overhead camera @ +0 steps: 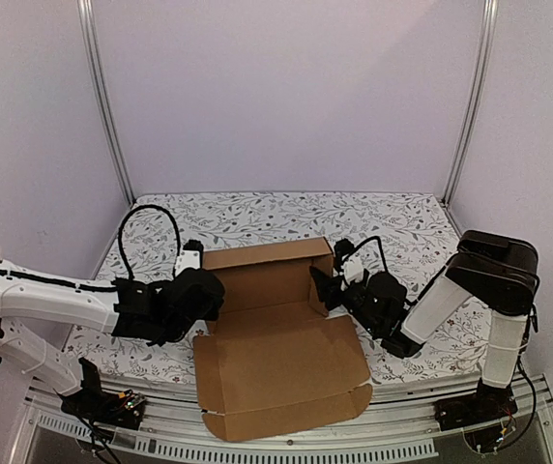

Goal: Fold the paper box

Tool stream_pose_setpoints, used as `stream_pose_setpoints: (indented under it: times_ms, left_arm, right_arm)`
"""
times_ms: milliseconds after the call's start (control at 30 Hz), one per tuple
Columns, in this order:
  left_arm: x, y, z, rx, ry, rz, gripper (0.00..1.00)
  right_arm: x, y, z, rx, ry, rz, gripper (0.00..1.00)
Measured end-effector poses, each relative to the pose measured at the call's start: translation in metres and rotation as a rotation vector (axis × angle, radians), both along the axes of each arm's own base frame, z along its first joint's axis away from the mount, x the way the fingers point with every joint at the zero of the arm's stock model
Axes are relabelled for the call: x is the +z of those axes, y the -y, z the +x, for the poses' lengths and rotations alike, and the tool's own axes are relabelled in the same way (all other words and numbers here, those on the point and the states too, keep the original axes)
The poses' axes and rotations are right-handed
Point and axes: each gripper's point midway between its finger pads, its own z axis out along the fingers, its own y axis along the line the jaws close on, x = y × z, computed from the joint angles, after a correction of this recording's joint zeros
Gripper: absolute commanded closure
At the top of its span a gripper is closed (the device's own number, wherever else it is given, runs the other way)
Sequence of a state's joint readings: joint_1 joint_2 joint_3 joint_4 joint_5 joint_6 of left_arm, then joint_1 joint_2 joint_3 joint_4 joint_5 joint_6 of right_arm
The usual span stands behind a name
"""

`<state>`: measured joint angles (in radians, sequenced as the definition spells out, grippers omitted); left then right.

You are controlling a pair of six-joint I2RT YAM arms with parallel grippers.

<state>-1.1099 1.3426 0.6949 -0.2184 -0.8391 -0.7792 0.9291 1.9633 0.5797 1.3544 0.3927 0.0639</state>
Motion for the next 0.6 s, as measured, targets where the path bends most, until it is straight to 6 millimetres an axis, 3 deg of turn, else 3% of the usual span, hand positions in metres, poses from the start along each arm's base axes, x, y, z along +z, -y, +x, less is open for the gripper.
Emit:
stream_pose_setpoints:
  times_ms: [200, 500, 600]
  left_arm:
    - [0.0005, 0.0019, -0.0007, -0.004, -0.003, -0.007, 1.0]
    - [0.0013, 0.0028, -0.001, -0.003, -0.013, -0.008, 1.0]
    - [0.0007, 0.0031, -0.0011, -0.003, -0.017, -0.002, 1.0]
  right_arm:
    - [0.0075, -0.0006, -0.0009, 0.003, 0.02, -0.004, 0.61]
    - [0.0054, -0.0021, -0.0053, 0.003, 0.004, 0.013, 0.65]
    - [0.0027, -0.0026, -0.0099, -0.005, -0.001, 0.008, 0.85]
